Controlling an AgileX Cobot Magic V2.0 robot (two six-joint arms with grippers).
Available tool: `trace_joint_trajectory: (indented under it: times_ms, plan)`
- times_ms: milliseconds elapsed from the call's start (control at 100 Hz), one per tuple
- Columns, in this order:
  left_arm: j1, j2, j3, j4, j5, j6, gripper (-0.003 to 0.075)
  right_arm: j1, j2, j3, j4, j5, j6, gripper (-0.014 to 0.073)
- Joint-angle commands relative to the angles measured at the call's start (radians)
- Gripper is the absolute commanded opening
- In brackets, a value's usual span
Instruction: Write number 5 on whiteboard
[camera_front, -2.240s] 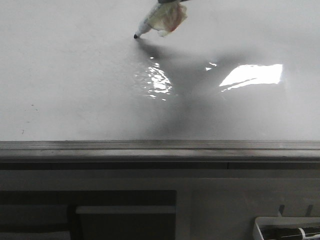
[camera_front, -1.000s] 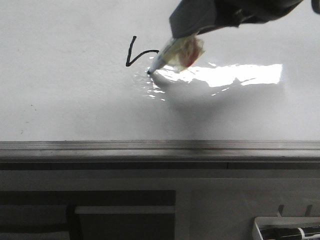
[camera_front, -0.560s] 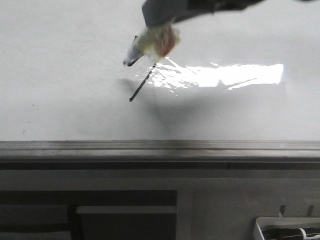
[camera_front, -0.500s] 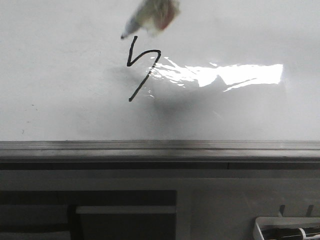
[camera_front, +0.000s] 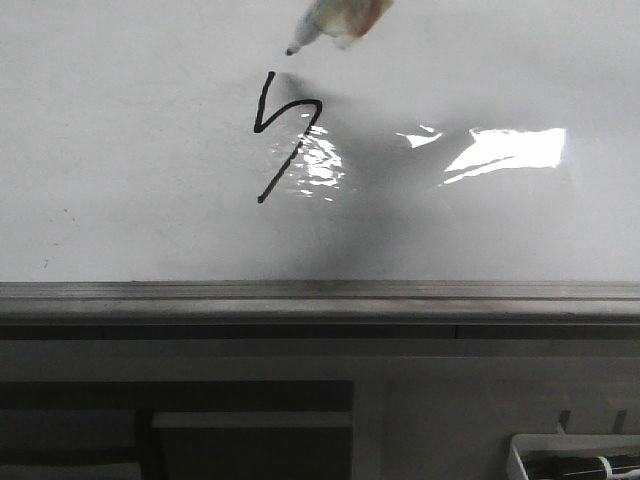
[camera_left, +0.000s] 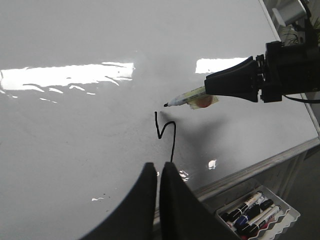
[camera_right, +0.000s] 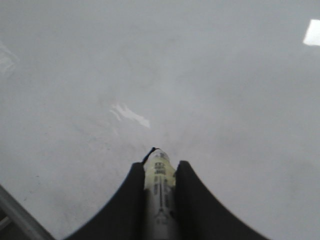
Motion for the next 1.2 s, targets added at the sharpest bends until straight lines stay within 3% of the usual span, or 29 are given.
trace_joint_trajectory:
  times_ms: [0, 360, 730, 1190]
  plan:
    - [0.002, 0.013, -0.024, -0.024, -0.076, -0.005, -0.0020, -0.008, -0.002, -0.038, -0.033, 0.073, -0.013, -0.0041]
    - [0.002, 0.013, -0.024, -0.024, -0.075, -0.005, -0.0020, -0.008, 0.022, -0.039, -0.030, -0.009, -0.013, -0.0041]
    - [0.002, 0.013, -0.024, -0.024, -0.075, -0.005, -0.0020, -0.026, 0.024, -0.039, -0.030, 0.057, -0.013, -0.0041]
    - [0.002, 0.013, -0.024, -0.024, -0.075, -0.005, -0.0020, -0.037, 0.033, -0.039, 0.004, -0.078, -0.011, -0.0041]
